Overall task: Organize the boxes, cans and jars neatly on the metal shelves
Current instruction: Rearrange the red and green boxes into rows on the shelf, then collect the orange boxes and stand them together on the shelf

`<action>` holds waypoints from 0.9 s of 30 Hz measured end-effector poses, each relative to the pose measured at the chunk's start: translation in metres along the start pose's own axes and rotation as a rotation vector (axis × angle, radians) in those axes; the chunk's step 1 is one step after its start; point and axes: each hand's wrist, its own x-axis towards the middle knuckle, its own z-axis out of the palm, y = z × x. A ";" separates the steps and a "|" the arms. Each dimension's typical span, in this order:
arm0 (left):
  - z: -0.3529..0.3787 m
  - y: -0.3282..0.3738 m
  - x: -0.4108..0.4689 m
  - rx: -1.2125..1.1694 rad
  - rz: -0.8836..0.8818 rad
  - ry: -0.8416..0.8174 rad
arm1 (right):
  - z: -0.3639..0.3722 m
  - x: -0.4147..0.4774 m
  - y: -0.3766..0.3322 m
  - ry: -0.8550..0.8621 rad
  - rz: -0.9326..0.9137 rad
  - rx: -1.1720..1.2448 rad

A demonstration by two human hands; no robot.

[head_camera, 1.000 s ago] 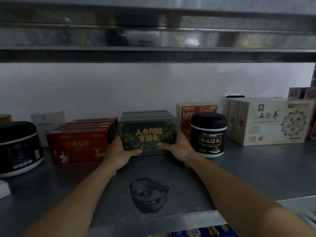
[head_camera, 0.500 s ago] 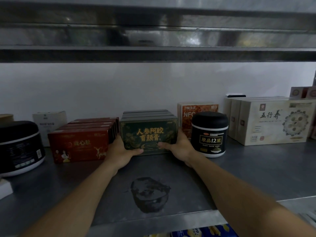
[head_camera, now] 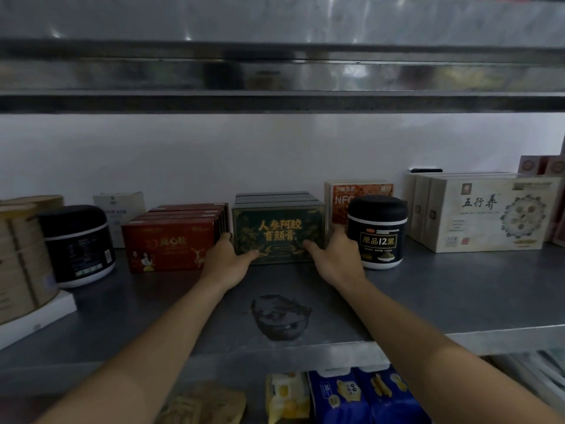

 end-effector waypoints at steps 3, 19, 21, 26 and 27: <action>-0.010 0.004 -0.018 0.029 0.033 0.008 | -0.007 -0.022 -0.010 0.053 -0.087 -0.077; -0.112 -0.028 -0.093 0.627 0.206 0.078 | 0.027 -0.104 -0.089 -0.249 -0.375 -0.329; -0.129 -0.033 -0.099 0.659 0.196 0.113 | 0.037 -0.113 -0.105 -0.258 -0.410 -0.308; -0.175 -0.050 -0.125 0.658 0.205 0.261 | 0.070 -0.138 -0.140 -0.342 -0.490 -0.252; -0.184 -0.055 -0.131 0.637 0.262 0.356 | 0.078 -0.143 -0.146 -0.363 -0.500 -0.246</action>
